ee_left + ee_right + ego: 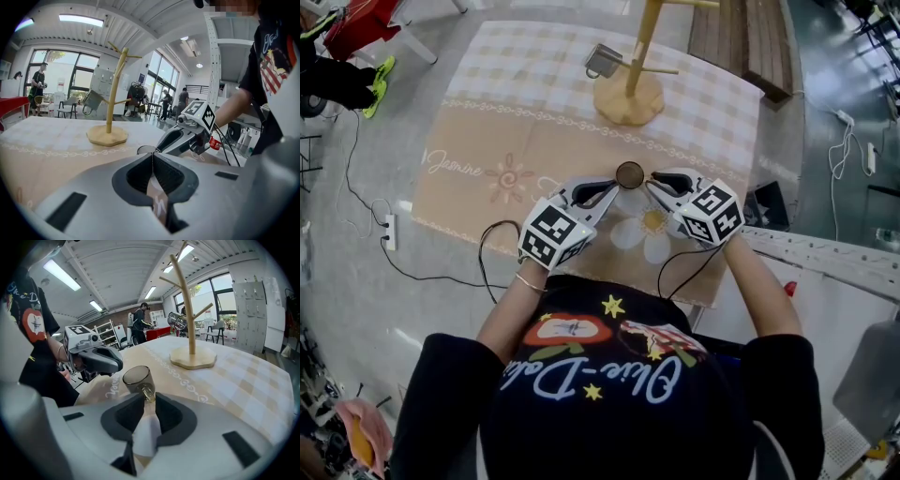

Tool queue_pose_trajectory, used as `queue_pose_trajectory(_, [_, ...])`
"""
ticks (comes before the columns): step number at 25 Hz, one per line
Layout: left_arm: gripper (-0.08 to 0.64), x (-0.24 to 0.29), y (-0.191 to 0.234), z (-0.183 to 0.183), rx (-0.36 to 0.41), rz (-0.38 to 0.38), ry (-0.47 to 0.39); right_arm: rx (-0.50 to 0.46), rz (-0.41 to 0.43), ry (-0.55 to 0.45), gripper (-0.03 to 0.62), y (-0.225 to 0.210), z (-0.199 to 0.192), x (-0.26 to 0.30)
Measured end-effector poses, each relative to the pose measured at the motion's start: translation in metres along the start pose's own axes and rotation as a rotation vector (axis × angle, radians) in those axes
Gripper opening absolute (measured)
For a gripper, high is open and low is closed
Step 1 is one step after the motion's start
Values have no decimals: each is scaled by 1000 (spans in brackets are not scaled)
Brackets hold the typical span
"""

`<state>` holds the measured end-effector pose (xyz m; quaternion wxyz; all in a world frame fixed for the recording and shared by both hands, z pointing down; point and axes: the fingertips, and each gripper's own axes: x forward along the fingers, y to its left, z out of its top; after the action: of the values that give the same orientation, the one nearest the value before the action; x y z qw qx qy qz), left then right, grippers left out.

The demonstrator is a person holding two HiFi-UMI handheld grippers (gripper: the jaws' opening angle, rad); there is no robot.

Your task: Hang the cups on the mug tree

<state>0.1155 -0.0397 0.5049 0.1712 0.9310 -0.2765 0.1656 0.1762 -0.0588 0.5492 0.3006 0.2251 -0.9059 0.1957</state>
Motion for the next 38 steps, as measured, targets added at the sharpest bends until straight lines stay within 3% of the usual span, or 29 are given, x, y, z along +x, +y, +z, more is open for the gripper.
queue_pose_trajectory(7, [9,0,3,-7,2,3,28,-32,58,15,77,16,-4,0])
queue_pose_trajectory(18, [9,-2,5,-8,-5,12,25,-96,36,52,83,18,-3,12])
queue_pose_trajectory(27, [9,-9,8,-8,-12,27,21,-132,11,40,51,19,-2,14])
queue_pose_trajectory(38, [9,-16,14,-6,-18,36,9,-78,-18,-4,49,18,4,6])
